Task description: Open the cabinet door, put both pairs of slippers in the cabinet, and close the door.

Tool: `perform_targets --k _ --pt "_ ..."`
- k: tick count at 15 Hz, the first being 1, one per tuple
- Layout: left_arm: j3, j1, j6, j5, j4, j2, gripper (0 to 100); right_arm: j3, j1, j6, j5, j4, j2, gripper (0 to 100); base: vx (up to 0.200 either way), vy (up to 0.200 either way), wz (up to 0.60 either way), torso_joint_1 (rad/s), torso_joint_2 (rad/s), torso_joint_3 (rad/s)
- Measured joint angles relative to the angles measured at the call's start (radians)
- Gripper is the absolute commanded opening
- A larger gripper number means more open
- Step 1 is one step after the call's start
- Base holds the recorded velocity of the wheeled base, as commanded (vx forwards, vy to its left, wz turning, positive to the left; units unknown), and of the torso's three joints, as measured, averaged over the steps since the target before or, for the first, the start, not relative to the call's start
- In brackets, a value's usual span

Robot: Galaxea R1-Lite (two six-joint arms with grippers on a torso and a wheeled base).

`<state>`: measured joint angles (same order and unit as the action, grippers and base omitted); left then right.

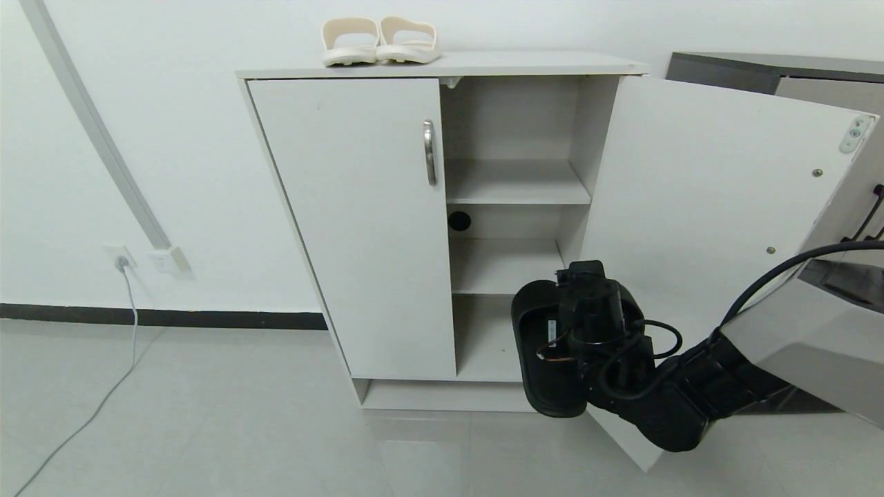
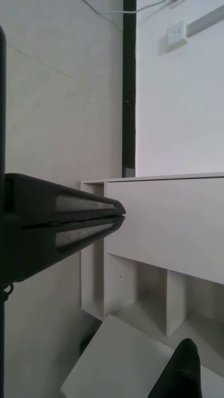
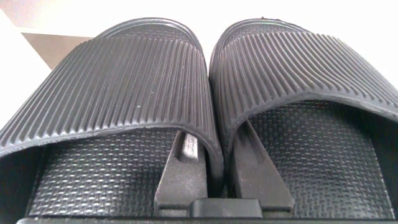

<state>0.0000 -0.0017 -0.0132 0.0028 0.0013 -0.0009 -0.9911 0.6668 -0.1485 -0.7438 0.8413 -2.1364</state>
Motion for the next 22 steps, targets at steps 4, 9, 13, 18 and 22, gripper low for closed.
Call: perform_targets --k 4,9,13,18,22 --pt "0.000 0.000 0.003 0.000 0.000 0.000 0 0.003 0.045 -0.004 0.075 0.032 0.002 0 0.000 0.000 0.00 0.000 0.00 0.000" --pt "0.000 0.000 0.004 0.000 0.000 0.000 0 -0.067 0.097 -0.001 0.123 0.046 -0.031 0 0.000 0.000 0.00 0.000 0.00 0.000" --pt "0.000 0.000 0.006 -0.001 0.000 0.000 0 -0.082 0.101 -0.004 0.125 0.050 -0.058 0 0.000 0.000 0.00 0.000 0.00 0.000" --pt "0.000 0.000 0.006 -0.001 0.000 0.000 0 -0.082 0.104 -0.005 0.127 0.051 -0.066 0 0.000 0.000 0.00 0.000 0.00 -0.052" --pt "0.000 0.000 0.006 -0.001 0.000 0.000 0 -0.082 0.113 -0.005 0.134 0.070 -0.066 0 0.000 0.000 0.00 0.002 0.00 -0.184"
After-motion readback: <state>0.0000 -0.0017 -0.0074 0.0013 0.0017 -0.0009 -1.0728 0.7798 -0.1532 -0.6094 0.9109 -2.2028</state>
